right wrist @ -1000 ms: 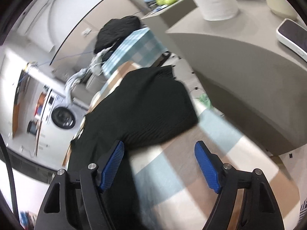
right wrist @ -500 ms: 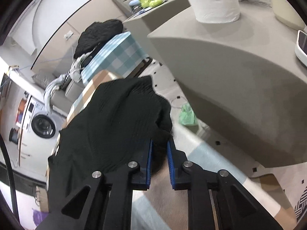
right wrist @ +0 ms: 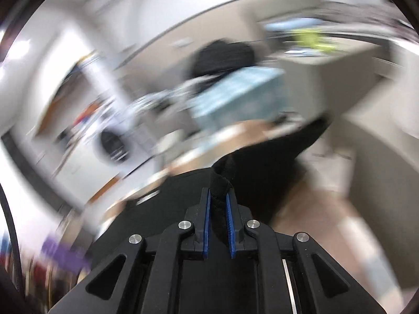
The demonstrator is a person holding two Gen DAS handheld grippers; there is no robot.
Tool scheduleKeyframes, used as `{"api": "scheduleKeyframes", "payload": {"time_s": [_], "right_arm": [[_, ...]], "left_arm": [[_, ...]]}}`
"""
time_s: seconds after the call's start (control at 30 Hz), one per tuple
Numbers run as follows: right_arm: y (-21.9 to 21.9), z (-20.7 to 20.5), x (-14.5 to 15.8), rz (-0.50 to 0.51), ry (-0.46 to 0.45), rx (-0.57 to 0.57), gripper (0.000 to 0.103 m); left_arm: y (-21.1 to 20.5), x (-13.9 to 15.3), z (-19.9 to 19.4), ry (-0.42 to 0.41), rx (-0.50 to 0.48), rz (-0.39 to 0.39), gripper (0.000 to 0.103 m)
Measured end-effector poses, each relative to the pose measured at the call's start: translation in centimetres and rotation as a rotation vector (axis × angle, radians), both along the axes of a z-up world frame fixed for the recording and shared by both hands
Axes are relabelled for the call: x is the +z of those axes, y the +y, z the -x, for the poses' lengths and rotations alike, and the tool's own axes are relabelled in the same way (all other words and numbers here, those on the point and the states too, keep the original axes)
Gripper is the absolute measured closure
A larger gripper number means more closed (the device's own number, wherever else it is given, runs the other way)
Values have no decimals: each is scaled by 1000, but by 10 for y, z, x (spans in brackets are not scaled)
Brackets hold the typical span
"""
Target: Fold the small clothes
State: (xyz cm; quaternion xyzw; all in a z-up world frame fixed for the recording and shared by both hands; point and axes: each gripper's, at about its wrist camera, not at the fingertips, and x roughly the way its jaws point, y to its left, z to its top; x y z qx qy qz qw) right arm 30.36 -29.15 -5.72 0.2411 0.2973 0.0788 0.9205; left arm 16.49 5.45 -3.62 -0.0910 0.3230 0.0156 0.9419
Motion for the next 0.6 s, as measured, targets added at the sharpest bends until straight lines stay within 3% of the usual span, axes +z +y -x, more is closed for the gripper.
{"api": "scheduleKeyframes", "payload": {"time_s": [0.1, 0.23, 0.33, 0.5, 0.6], "right_arm": [[63, -1, -4, 53, 22, 237, 92], [94, 3, -28, 95, 131, 359, 68], [83, 10, -41, 93, 172, 307, 63], [76, 7, -84, 114, 377, 245, 63], [71, 14, -79, 101, 360, 232, 63]], "left_arm": [[4, 0, 2, -5, 7, 5, 21], [12, -3, 1, 10, 32, 8, 20], [23, -6, 1, 20, 64, 32, 20], [59, -13, 2, 43, 141, 120, 21], [90, -19, 9, 50, 214, 156, 21]]}}
